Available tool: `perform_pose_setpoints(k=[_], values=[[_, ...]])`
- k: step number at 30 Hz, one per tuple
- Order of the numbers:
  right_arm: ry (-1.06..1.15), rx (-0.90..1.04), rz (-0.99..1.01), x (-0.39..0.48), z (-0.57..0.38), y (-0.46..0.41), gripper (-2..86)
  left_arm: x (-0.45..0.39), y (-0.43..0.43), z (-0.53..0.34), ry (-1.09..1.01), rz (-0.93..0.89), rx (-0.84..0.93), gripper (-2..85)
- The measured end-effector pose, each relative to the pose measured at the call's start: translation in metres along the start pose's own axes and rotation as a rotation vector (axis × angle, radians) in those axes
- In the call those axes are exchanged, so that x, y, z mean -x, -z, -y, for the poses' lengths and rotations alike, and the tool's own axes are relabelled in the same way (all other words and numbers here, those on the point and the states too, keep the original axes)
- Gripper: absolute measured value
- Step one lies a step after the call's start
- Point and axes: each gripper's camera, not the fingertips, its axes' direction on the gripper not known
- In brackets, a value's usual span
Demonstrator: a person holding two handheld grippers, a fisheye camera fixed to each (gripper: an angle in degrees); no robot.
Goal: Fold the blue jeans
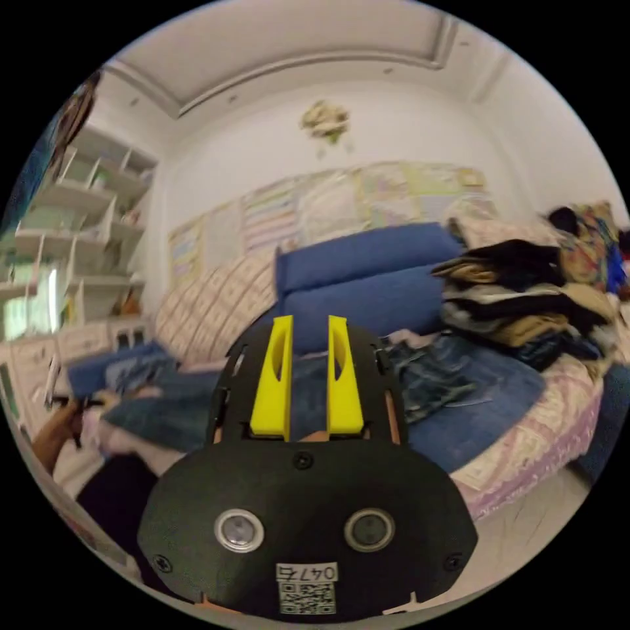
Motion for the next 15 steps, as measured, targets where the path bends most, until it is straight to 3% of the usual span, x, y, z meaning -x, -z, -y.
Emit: perform_pose_setpoints(k=[4,7,15], values=[[-0.191,0.197,-0.145,-0.097,0.018,0.001,5.8,0.048,0.009,0.000,0.099,0.009,0.053,-1.0],[-0.291,0.403,-0.107,-0.134,0.008,-0.021,5.8,0.068,0.006,0.006,0.138,-0.031,0.102,-1.0],[-0.470,0.596,0.030,-0.183,-0.024,-0.101,6.7,0.120,0.000,0.049,0.249,-0.142,0.156,-1.0]])
